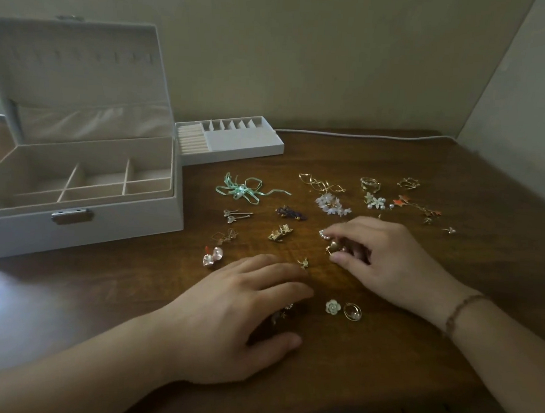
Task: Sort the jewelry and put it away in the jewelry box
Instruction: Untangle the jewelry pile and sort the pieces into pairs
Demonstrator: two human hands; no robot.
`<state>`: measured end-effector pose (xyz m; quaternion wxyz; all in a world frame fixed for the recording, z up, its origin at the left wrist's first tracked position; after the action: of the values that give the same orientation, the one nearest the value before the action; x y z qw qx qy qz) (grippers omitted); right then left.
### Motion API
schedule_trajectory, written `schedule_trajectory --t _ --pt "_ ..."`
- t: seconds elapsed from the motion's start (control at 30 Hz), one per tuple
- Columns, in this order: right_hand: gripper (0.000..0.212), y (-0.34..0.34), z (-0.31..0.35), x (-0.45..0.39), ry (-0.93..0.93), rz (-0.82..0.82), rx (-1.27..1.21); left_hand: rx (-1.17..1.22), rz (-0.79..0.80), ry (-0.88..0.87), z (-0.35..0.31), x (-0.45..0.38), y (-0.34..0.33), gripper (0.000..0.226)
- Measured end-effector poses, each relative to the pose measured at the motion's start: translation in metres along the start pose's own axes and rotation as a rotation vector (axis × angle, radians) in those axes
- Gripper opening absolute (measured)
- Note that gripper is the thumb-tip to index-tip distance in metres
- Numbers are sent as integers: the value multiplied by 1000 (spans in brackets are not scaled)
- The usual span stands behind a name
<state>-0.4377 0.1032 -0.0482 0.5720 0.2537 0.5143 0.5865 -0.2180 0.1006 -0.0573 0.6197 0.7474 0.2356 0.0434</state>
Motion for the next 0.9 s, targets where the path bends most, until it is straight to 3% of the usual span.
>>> schedule_trajectory --t 0.17,0.33,0.43,0.6,0.73,0.83,0.9 --pt "29 19 14 16 57 -104 -42 85 21 -28 2 1 -2 47" --pt "33 6 42 38 171 86 99 168 18 -82 3 11 2 53" --pt "24 0 45 41 188 91 80 90 -53 -89 10 16 17 60" --pt "18 -6 52 49 215 90 -19 148 -208 13 40 25 53 47" --pt "21 -11 55 54 205 53 -28 35 -133 -11 44 27 55 33" --pt "32 -1 48 58 82 74 -84 -11 -35 -50 37 24 43 27" --pt "24 6 45 59 22 70 -89 -45 -3 -67 35 22 36 27"
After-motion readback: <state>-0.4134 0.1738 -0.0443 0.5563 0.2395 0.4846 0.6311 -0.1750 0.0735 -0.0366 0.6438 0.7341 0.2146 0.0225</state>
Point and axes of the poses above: each hand's wrist, its own x-axis away from the middle knuckle, its own y-axis out of the back of the hand, z = x × y, the point moved 4 cm from there along -x, towards the middle knuckle, and after that the axes turned 2 degrees about y, right-handed, at the moved point
